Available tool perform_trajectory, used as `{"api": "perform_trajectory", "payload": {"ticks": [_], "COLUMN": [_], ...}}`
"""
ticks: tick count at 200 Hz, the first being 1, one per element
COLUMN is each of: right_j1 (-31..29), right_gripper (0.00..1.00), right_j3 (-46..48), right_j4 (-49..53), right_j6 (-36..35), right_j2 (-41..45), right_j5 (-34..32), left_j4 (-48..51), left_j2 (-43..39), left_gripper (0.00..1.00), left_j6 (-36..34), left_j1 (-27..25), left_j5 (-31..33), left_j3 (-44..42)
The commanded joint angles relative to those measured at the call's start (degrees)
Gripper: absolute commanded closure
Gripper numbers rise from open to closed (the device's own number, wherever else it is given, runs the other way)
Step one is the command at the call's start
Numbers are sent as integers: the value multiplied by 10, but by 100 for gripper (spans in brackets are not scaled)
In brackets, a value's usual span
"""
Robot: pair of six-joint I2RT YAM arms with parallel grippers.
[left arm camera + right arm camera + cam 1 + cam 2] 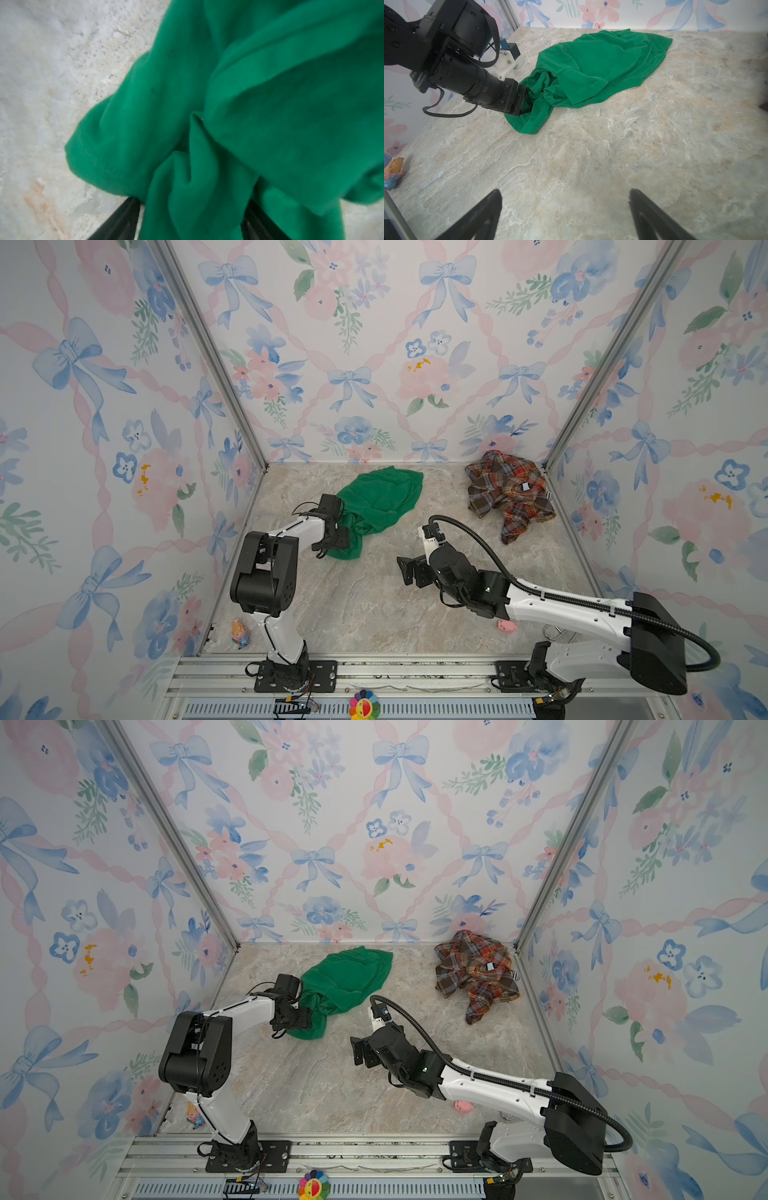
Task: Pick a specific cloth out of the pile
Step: 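Grasp the green cloth with the left gripper while the right gripper releases and withdraws, then lift the green cloth with the left gripper toward the far wall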
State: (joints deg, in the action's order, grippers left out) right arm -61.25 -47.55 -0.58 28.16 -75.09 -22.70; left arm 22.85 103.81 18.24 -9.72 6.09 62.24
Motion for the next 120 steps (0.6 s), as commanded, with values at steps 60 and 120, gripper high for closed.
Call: {"api": "perform_trajectory", "payload": {"ticks": [60, 120], "right_j1": [-5, 9], "right_gripper": [3, 3], "right_j3": [-9, -42], "right_j4": [40, 99], "right_j6": [-3, -17], "right_j2": [32, 62], "right_j5": [-28, -61], "left_j4": [11, 25], "left_j2": [13, -126], "left_gripper": [100, 100], "left_j6": [-14, -81], "left_j1": [8, 13], "left_j5": [32, 36], "left_j3": [44, 244]}}
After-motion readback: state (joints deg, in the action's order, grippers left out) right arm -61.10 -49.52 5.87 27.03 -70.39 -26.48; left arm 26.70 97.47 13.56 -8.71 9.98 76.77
